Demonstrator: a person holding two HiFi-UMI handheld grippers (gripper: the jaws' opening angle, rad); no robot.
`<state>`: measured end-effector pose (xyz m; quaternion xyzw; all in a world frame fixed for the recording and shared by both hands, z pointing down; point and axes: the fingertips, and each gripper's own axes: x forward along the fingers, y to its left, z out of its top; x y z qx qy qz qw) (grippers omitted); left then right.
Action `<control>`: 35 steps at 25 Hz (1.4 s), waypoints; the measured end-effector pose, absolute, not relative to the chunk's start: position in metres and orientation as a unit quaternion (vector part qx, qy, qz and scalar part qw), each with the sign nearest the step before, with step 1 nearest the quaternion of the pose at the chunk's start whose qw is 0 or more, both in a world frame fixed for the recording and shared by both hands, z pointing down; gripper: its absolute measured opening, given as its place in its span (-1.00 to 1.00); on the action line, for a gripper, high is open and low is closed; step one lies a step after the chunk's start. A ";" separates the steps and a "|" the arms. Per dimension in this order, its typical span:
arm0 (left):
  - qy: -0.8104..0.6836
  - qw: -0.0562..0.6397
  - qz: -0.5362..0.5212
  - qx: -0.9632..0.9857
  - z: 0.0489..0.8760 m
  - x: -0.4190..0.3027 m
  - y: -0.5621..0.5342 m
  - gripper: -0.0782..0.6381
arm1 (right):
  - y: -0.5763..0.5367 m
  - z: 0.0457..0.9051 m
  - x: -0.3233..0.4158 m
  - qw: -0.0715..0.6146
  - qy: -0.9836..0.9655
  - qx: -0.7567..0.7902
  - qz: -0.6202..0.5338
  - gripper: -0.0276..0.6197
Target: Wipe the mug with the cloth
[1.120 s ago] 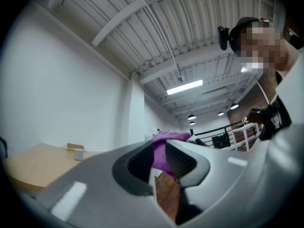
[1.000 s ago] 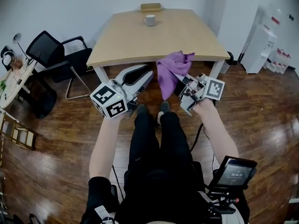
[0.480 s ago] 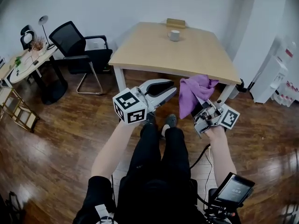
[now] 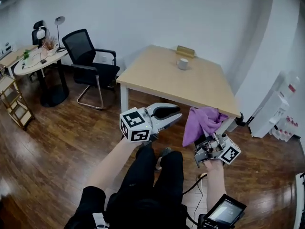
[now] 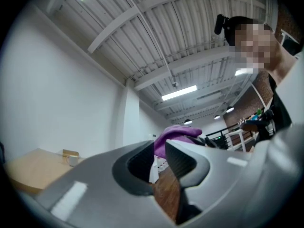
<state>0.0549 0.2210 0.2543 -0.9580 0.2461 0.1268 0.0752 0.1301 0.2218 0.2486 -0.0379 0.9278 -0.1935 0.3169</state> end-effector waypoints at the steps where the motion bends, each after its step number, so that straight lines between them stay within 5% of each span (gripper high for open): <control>1: 0.245 0.076 0.129 -0.958 0.253 0.054 0.221 -0.50 | 0.222 0.248 0.131 0.318 0.928 -0.036 -0.192 -0.72; 35: 0.220 0.090 0.146 -0.960 0.237 0.069 0.242 -0.55 | 0.243 0.236 0.143 0.327 0.936 -0.058 -0.119 -0.72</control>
